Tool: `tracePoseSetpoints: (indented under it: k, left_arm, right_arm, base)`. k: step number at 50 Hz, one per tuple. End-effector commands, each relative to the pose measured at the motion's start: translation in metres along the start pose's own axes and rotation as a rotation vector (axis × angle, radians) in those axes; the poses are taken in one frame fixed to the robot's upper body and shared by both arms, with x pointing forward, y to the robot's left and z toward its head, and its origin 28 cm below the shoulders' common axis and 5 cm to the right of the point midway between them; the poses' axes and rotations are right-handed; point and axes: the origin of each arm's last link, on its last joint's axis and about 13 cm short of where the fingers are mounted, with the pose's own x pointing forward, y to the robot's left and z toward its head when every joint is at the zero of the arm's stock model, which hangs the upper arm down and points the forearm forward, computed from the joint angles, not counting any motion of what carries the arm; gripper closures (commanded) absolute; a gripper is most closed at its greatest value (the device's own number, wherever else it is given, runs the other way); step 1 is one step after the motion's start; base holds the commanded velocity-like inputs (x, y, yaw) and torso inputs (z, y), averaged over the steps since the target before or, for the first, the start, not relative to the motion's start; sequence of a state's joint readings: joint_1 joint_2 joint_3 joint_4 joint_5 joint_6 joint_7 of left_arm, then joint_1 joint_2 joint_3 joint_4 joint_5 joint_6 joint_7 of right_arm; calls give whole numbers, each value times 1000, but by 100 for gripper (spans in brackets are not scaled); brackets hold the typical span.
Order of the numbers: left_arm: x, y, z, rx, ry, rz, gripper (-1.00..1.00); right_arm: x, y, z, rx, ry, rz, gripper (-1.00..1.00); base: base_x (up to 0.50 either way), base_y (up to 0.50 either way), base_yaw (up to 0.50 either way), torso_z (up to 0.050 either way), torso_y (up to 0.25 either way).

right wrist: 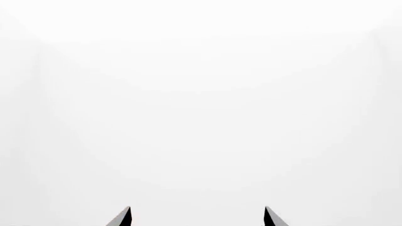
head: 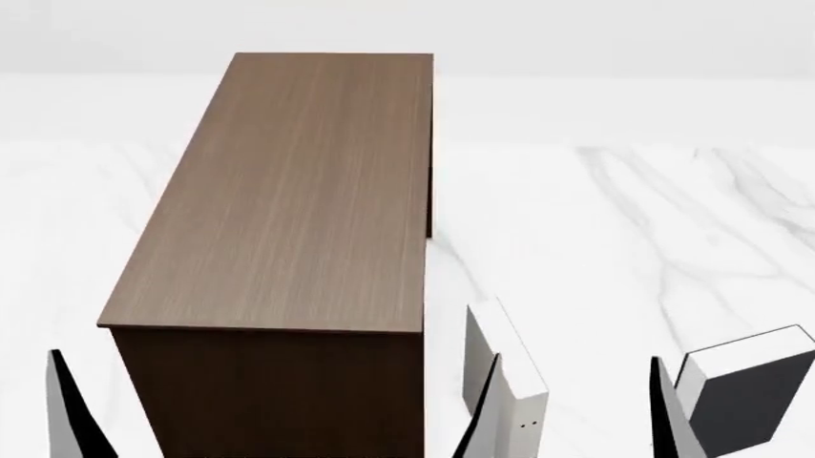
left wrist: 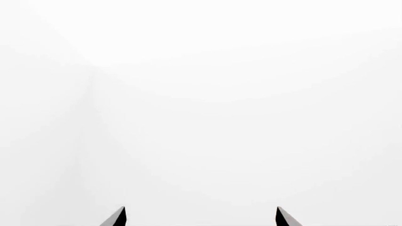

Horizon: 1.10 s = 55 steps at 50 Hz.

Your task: Pick up the book in the middle and place it on the cabinet shelf.

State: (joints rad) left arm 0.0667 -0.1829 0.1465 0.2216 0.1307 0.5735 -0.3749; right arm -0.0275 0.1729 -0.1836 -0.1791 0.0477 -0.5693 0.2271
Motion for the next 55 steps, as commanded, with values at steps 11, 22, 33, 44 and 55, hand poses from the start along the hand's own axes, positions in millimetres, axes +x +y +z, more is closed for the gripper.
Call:
tracePoseSetpoints:
  k: [11,22,33,44,55]
  left_arm:
    - [-1,0,-2,10,24,-19,-100]
    - [-3,-1,-3,6,40,-28,-100]
    - [-4,-1,-5,2,59,-35,-100]
    - [-5,-1,-8,3,85,-38,-100]
    - [-6,-1,-9,1,99,-42,-100]
  right_arm:
    - [39,-4,-17,-174,196,-316,-100]
    - [61,-16,-29,-321,314,-589,-100]
    - [82,-11,-32,-379,376,-686,-100]
    - [109,-5,-35,-313,561,-787,-100]
    - [118,0,-35,-271,670,-840,-100]
  base:
    - [0,0,0,0,0]
    - [0,0,0,0,0]
    - [0,0,0,0,0]
    - [0,0,0,0,0]
    - [0,0,0,0,0]
